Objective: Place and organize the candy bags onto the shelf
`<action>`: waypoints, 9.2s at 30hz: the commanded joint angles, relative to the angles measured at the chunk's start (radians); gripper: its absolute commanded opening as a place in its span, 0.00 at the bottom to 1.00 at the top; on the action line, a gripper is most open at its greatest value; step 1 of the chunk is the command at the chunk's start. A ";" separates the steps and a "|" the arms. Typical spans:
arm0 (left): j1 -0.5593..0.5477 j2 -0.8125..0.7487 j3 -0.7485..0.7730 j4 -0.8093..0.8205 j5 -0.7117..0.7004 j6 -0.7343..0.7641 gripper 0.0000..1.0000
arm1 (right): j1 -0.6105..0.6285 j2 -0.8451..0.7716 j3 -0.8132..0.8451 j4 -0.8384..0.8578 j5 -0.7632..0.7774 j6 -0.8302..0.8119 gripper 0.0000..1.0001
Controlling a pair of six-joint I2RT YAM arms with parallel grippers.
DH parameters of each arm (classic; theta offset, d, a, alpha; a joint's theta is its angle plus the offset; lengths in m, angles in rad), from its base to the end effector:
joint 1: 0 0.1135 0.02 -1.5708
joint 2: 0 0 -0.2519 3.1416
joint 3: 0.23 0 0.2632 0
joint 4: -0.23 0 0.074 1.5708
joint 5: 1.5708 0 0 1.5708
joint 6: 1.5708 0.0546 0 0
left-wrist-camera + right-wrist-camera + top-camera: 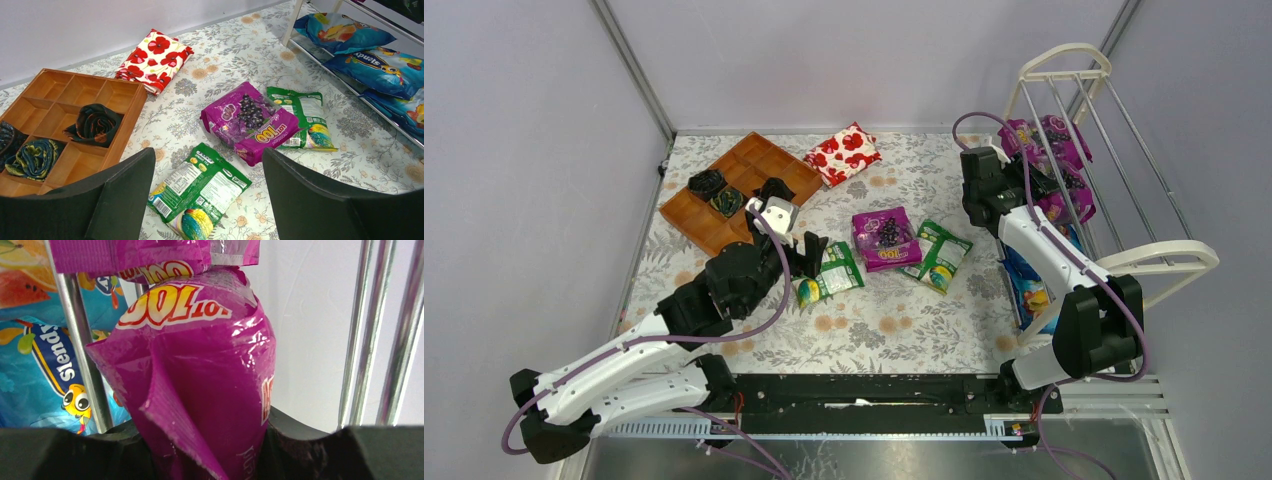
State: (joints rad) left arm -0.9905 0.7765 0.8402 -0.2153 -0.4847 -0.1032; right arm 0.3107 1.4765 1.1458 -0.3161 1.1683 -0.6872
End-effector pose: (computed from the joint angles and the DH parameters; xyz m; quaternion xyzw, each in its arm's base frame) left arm 0.1381 -0.1643 0.3478 0.1749 0.7323 -0.1734 0.6349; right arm 0.3336 0.0544 0.2803 -0.1415 0.7733 -0.5545 0.2729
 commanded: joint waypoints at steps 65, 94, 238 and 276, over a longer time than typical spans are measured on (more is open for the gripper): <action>-0.002 0.012 -0.010 0.057 -0.012 0.014 0.84 | 0.039 -0.017 0.085 -0.237 -0.074 0.300 0.44; -0.002 0.026 -0.009 0.057 0.000 0.011 0.84 | 0.050 -0.173 0.067 -0.280 -0.355 0.311 0.00; 0.170 0.567 -0.072 0.432 0.470 -0.379 0.09 | 0.246 -0.116 -0.014 -0.066 -1.197 1.561 1.00; 0.190 0.586 -0.006 0.477 0.751 -0.510 0.50 | 0.373 0.061 -0.404 0.651 -1.154 1.798 0.76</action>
State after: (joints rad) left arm -0.7952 1.4372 0.7868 0.1864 0.2096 -0.6300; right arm 0.6739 1.5578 0.7521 0.2165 0.0147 1.1259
